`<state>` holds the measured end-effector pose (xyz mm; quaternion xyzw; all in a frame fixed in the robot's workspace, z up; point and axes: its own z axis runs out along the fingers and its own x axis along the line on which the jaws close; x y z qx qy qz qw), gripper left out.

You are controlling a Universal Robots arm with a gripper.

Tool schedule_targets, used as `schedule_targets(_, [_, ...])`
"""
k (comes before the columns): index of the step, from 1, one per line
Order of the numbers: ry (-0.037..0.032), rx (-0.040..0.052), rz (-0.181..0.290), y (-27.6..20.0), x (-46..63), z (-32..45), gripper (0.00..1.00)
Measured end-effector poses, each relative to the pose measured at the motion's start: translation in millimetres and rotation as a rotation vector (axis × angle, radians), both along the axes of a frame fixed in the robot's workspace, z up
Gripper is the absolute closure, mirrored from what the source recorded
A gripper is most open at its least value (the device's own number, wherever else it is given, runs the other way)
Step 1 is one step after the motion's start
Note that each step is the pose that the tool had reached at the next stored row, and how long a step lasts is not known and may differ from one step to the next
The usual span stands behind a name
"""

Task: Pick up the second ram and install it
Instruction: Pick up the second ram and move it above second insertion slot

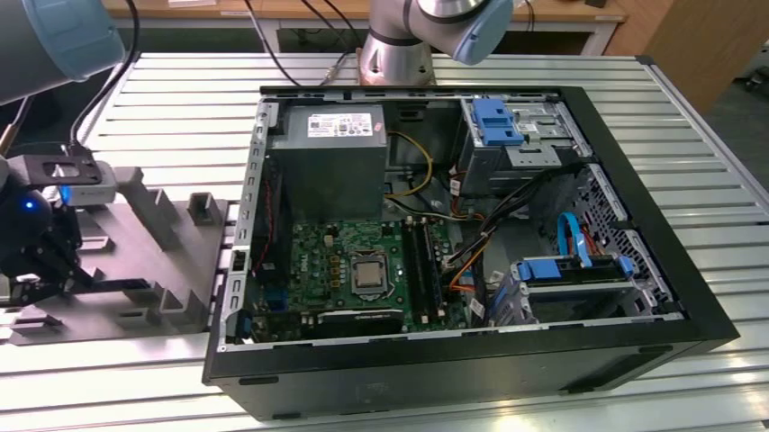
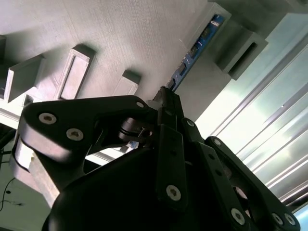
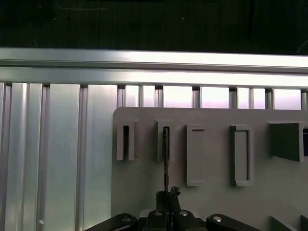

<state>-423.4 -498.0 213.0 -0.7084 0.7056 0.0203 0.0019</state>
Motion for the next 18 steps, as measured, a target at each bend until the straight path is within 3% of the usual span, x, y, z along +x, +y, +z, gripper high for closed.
schedule_targets(5, [0.0001,0.0002,0.000,0.0,0.0,14.0,0.88])
schedule_targets(18, [0.0001,0.0011,0.000,0.0,0.0,64.0,0.88])
